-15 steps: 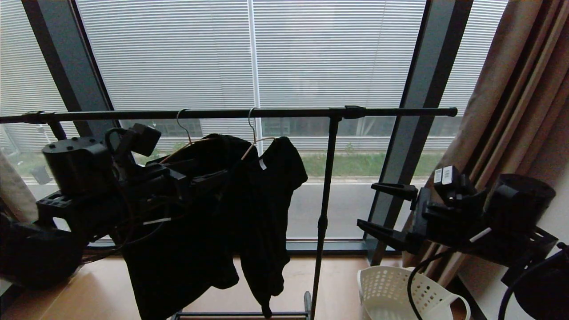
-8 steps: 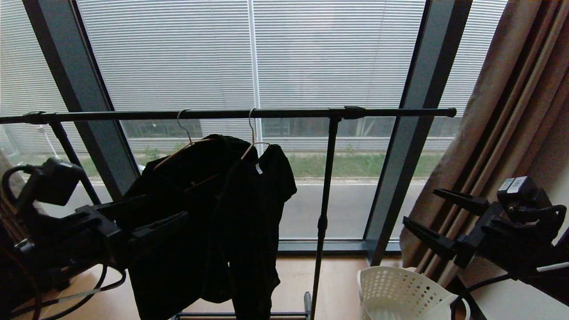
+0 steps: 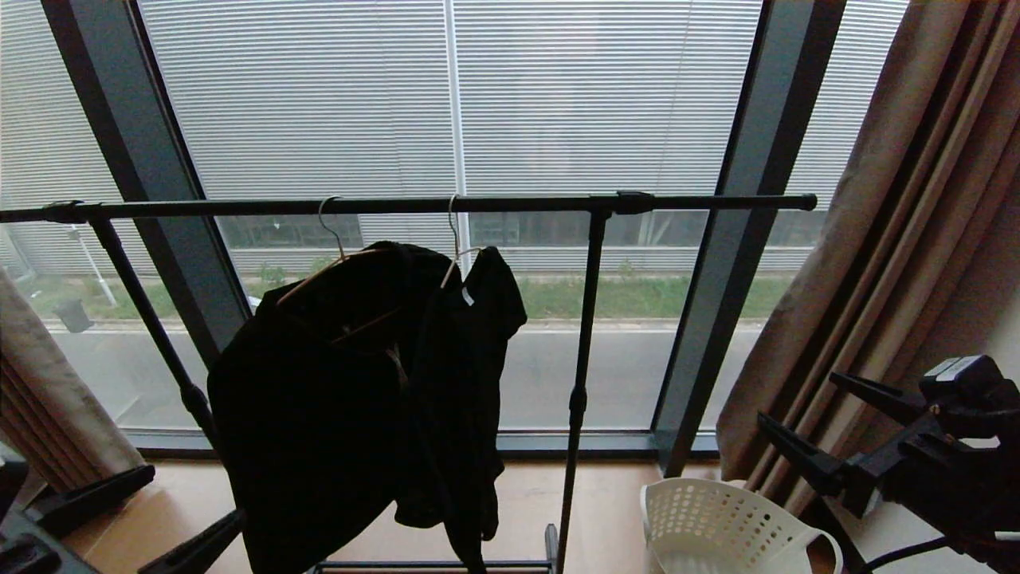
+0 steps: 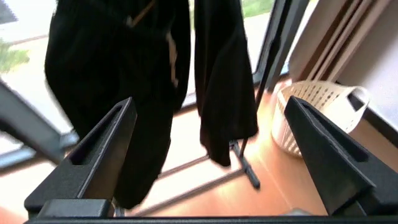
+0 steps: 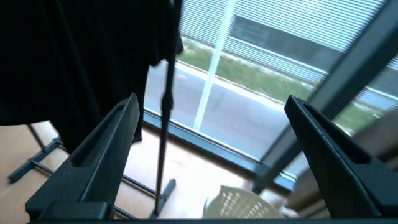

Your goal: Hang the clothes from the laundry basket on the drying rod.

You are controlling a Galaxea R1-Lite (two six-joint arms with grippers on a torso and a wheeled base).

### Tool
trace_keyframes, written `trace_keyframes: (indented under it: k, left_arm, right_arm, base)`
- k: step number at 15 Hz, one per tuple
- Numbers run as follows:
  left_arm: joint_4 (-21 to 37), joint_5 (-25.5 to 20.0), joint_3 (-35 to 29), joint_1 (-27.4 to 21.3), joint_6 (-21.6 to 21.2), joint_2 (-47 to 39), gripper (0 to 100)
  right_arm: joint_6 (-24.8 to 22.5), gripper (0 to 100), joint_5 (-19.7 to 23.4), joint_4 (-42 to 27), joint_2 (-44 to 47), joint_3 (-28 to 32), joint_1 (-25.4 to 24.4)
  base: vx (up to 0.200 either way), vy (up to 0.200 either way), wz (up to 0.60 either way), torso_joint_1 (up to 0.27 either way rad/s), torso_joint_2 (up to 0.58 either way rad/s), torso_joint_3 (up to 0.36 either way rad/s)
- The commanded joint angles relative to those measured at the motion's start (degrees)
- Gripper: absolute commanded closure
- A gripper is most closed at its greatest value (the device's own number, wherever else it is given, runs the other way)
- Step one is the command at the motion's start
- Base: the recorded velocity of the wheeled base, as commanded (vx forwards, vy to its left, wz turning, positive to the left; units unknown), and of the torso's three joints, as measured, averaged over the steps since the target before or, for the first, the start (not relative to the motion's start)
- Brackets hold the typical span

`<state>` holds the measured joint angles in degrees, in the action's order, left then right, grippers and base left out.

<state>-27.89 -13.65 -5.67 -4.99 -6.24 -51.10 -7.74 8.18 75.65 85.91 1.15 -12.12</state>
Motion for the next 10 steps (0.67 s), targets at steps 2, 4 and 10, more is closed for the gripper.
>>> trace_keyframes:
  k: [2, 4, 10]
  left_arm:
    - [11.4, 3.6, 4.4, 1.1, 0.2, 16.7, 0]
    - [19.5, 4.1, 4.4, 2.3, 0.2, 25.0, 0]
    - [32.6, 4.1, 3.9, 7.0, 0.2, 46.9, 0]
  right_arm:
    - [0.1, 0, -2.1, -9.9, -11.1, -1.1, -0.3]
    - [0.0, 0, -2.4, -20.9, -21.9, -1.1, -1.7]
    - [-0.3, 0, -5.5, -56.1, -60.5, -1.1, -2.5]
  base:
    - [0.000, 0.000, 0.00, 0.000, 0.00, 0.000]
    - [0.000, 0.000, 0.00, 0.000, 0.00, 0.000]
    - [0.000, 0.000, 0.00, 0.000, 0.00, 0.000]
